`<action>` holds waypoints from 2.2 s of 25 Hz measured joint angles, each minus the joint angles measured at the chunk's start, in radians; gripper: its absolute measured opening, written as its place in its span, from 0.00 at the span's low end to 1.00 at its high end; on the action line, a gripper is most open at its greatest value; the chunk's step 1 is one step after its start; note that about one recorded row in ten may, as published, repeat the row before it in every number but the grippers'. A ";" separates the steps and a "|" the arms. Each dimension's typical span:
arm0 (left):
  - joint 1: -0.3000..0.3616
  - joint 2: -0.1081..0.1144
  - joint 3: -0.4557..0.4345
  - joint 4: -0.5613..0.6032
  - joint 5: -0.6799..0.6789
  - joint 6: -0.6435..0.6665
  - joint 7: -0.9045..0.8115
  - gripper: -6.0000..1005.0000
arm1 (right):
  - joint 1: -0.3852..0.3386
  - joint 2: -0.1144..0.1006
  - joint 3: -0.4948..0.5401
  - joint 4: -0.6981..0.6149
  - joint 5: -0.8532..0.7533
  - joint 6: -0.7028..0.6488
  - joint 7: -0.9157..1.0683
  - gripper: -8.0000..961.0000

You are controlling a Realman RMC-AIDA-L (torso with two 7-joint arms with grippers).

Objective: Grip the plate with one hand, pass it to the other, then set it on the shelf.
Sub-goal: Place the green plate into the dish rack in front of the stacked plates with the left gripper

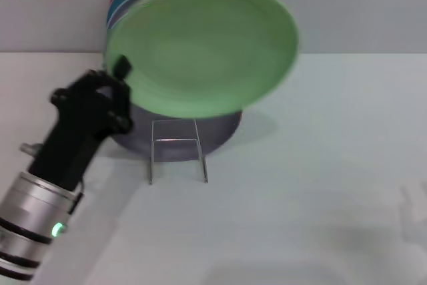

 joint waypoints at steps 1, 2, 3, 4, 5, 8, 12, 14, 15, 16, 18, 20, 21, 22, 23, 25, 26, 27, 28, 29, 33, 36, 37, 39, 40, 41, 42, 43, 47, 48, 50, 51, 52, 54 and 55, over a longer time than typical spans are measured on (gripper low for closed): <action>0.001 0.000 -0.034 0.010 0.000 0.004 -0.002 0.07 | 0.003 -0.001 0.000 0.002 0.000 0.003 0.001 0.36; 0.001 0.000 -0.034 0.010 0.000 0.004 -0.002 0.07 | 0.003 -0.001 0.000 0.002 0.000 0.003 0.001 0.36; 0.002 0.003 -0.061 0.017 0.000 0.008 -0.008 0.07 | 0.004 -0.001 0.000 0.003 0.000 0.003 0.002 0.37; 0.002 0.003 -0.061 0.017 0.000 0.008 -0.008 0.07 | 0.004 -0.001 0.000 0.005 0.000 0.002 0.002 0.37; 0.002 0.004 -0.069 0.023 0.000 0.009 -0.010 0.07 | 0.005 -0.001 0.001 0.007 0.001 0.001 0.002 0.37; -0.004 0.012 -0.085 0.050 0.005 0.012 -0.029 0.07 | 0.008 -0.001 0.004 0.010 0.001 -0.002 0.003 0.37; -0.001 0.018 -0.090 0.093 0.040 0.039 -0.063 0.07 | 0.010 -0.002 0.012 0.010 0.001 0.002 0.003 0.38; -0.001 0.017 -0.091 0.133 0.056 0.076 -0.081 0.07 | 0.011 -0.002 0.013 0.010 0.001 0.004 0.003 0.38; -0.003 0.016 -0.091 0.150 0.060 0.091 -0.089 0.07 | 0.012 -0.003 0.013 0.010 0.001 0.004 0.003 0.38; -0.009 0.009 -0.091 0.188 0.065 0.107 -0.099 0.07 | 0.014 -0.004 0.014 0.011 0.001 0.004 0.003 0.38; -0.017 0.001 -0.092 0.210 0.069 0.111 -0.100 0.07 | 0.015 -0.004 0.014 0.011 0.001 0.004 0.003 0.38; -0.041 -0.015 -0.098 0.258 0.073 0.116 -0.093 0.07 | 0.019 -0.004 0.015 0.012 0.001 0.004 0.004 0.39; -0.041 -0.015 -0.098 0.258 0.073 0.116 -0.093 0.07 | 0.019 -0.004 0.015 0.012 0.001 0.004 0.004 0.39; -0.049 -0.018 -0.099 0.272 0.073 0.117 -0.093 0.07 | 0.019 -0.004 0.015 0.012 0.001 0.004 0.004 0.39; -0.058 -0.020 -0.099 0.282 0.074 0.118 -0.092 0.07 | 0.020 -0.004 0.015 0.012 0.001 0.004 0.004 0.39; -0.063 -0.020 -0.098 0.289 0.074 0.119 -0.091 0.07 | 0.020 -0.004 0.015 0.012 0.001 0.004 0.004 0.39; -0.074 -0.021 -0.094 0.306 0.075 0.120 -0.086 0.07 | 0.021 -0.004 0.015 0.012 0.001 0.004 0.004 0.39; -0.074 -0.021 -0.094 0.306 0.075 0.120 -0.086 0.07 | 0.021 -0.004 0.015 0.012 0.001 0.004 0.004 0.39; -0.081 -0.022 -0.093 0.317 0.076 0.122 -0.083 0.07 | 0.021 -0.004 0.015 0.012 0.001 0.004 0.004 0.40; -0.086 -0.022 -0.093 0.328 0.076 0.125 -0.081 0.07 | 0.021 -0.004 0.015 0.012 0.001 0.004 0.004 0.40; -0.106 -0.023 -0.089 0.372 0.082 0.153 -0.081 0.07 | 0.020 -0.003 0.015 0.010 0.001 0.004 0.004 0.40; -0.115 -0.024 -0.087 0.399 0.105 0.171 -0.065 0.07 | 0.019 -0.002 0.015 0.008 0.001 0.006 0.004 0.40; -0.115 -0.024 -0.087 0.399 0.105 0.171 -0.065 0.07 | 0.019 -0.002 0.015 0.008 0.001 0.006 0.004 0.41; -0.120 -0.025 -0.086 0.412 0.109 0.172 -0.047 0.07 | 0.019 -0.002 0.015 0.006 0.001 0.006 0.004 0.41; -0.123 -0.026 -0.086 0.418 0.111 0.171 -0.039 0.07 | 0.019 -0.002 0.014 0.006 0.001 0.006 0.004 0.41; -0.129 -0.027 -0.085 0.434 0.116 0.171 -0.023 0.07 | 0.019 -0.002 0.013 0.006 0.001 0.007 0.004 0.41; -0.129 -0.027 -0.085 0.434 0.116 0.171 -0.023 0.07 | 0.019 -0.002 0.013 0.006 0.001 0.007 0.004 0.41; -0.133 -0.027 -0.085 0.441 0.117 0.170 -0.018 0.07 | 0.019 -0.002 0.013 0.005 0.001 0.009 0.004 0.41; -0.147 -0.026 -0.085 0.471 0.125 0.169 -0.014 0.07 | 0.020 -0.002 0.012 0.004 0.001 0.013 0.004 0.42; -0.151 -0.026 -0.084 0.480 0.126 0.168 -0.014 0.07 | 0.020 -0.002 0.012 0.003 0.001 0.015 0.004 0.42; -0.157 -0.026 -0.083 0.493 0.127 0.164 -0.014 0.07 | 0.020 -0.001 0.012 0.003 0.001 0.016 0.004 0.42; -0.163 -0.026 -0.082 0.508 0.127 0.155 -0.014 0.07 | 0.021 -0.001 0.012 0.002 0.001 0.016 0.004 0.42; -0.163 -0.026 -0.082 0.508 0.127 0.155 -0.014 0.07 | 0.021 -0.001 0.012 0.002 0.001 0.016 0.004 0.42; -0.166 -0.026 -0.081 0.515 0.127 0.142 -0.014 0.07 | 0.022 -0.001 0.012 0.001 0.001 0.016 0.004 0.43; -0.167 -0.026 -0.081 0.516 0.127 0.136 -0.014 0.07 | 0.023 -0.001 0.012 0.000 0.001 0.017 0.004 0.43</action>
